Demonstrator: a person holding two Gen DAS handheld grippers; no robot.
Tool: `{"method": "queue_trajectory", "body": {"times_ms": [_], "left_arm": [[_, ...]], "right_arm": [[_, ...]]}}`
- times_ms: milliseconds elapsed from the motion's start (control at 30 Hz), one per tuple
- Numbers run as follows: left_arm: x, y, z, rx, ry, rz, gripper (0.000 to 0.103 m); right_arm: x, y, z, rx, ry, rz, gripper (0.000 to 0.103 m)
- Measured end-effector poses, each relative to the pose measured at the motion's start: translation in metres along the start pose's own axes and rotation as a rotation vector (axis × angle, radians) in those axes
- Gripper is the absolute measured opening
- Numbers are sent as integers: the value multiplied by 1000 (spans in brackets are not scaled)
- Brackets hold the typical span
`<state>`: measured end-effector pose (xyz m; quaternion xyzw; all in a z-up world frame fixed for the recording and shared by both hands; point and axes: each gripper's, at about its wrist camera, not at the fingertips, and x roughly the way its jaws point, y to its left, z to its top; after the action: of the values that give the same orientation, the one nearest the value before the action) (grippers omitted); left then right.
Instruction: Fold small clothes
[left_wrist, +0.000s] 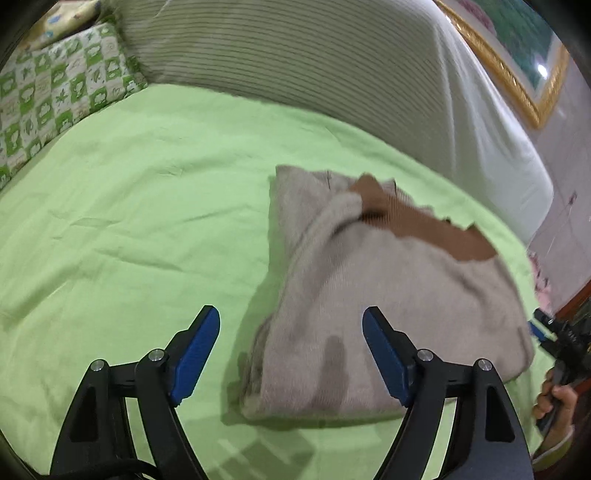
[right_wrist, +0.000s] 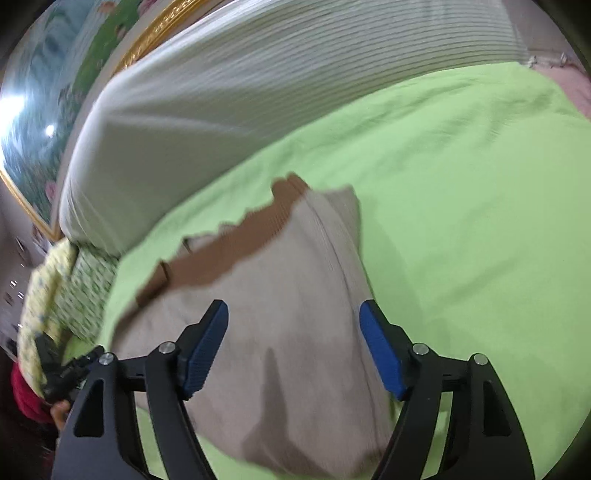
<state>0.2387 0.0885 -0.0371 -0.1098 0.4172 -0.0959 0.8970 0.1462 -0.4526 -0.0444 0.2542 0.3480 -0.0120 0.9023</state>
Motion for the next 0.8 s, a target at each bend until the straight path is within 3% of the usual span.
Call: {"method": "queue_trajectory", "body": {"times_ms": [100,200,333,400,467,533,633,667,700,733,800], "left_arm": [[9,-18,13,94,-8,48,80],[25,-45,39,225,5,81,80],[68,-84,61,454,45,253,80],[87,-93,66,509,72,286,80],[107,-96,72,530,99,298,72],[119,-93,77,514,125,289,36],[122,-86,90,443,131,211,12],[120,-85,94,437,118,206,11],[114,-83,100,422,91,192,11],[109,-81,107,395,69,171,11],[101,-74,124,325,34,125,10]], "right_arm": [[-2,10,-3,-66,-10,-48,74],[9,24,17,-133,-8,-55,74],[47,48,64,-238,17,-97,79],[72,56,81,-279,50,-145,80],[100,62,96,-327,74,-185,80],[120,67,101,-383,92,-220,80],[157,70,96,-491,181,-310,80],[162,70,92,-523,182,-334,63],[162,71,91,-545,172,-337,27],[160,72,91,-547,164,-330,18],[146,73,96,-515,110,-274,12]]}}
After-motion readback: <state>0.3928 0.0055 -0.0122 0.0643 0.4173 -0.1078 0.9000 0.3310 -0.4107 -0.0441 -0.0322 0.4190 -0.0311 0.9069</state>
